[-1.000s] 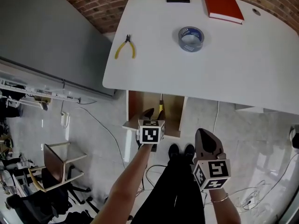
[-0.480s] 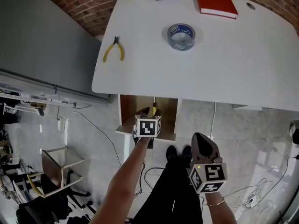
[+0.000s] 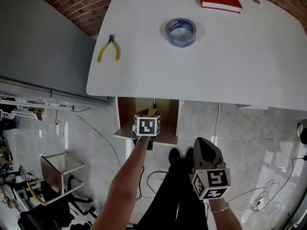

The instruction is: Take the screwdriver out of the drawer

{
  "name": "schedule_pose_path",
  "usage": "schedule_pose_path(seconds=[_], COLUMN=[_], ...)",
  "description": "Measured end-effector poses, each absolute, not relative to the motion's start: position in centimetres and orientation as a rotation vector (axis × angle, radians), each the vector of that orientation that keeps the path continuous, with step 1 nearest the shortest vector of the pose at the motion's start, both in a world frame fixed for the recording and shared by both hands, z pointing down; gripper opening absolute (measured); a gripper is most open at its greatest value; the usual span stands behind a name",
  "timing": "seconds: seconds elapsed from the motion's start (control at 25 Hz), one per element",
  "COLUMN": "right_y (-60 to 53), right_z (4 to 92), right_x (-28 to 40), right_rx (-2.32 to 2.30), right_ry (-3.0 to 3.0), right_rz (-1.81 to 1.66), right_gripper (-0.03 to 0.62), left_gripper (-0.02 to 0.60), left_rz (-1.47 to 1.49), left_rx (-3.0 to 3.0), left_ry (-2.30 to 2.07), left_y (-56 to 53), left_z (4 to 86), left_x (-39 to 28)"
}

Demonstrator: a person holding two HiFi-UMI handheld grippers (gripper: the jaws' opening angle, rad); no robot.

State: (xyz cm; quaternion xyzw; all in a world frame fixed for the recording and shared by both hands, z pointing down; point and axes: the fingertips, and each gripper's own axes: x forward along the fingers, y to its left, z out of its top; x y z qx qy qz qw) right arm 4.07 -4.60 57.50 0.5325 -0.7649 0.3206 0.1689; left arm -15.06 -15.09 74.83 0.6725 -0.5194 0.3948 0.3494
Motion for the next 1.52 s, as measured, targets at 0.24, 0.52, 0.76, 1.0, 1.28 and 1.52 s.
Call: schedule_pose_path(seconds=[0.24, 0.52, 0.76, 1.0, 1.28, 1.52], right_y=[-4.4, -4.1, -3.9, -3.7, -3.4, -2.9], right_z=[58.1, 58.8, 59.1, 59.4, 59.8, 60.2], right_x=[4.3, 3.9, 3.7, 3.6, 3.0, 2.6], right_rx=[1.513, 1.506, 1.494, 1.482, 1.441, 1.412], right_ry=[-2.165, -2.161, -2.158, -2.157, -2.162, -2.156], right_rz=[0.921, 0.945, 0.955, 0.969, 0.97, 0.983], right_gripper=[0.002, 0.002, 0.002, 0.002, 0.002, 0.002], left_gripper=[0.172, 0.172, 0.172, 0.169, 0.149, 0.132], left_rz=[1.059, 1.108, 1.15, 1.162, 1.148, 1.206], left_rx=[1.703, 1.622, 1.568, 1.547, 1.522, 1.528], left_ry=[-1.277, -1.177, -1.121, -1.134, -1.178, -1.192], left_y=[-14.8, -14.0, -13.4, -14.2, -14.6, -14.8], left_z=[76.3, 77.9, 78.5, 79.1, 80.4, 80.5], left_x=[-14.6, -14.4, -14.4, -14.7, -15.1, -14.8])
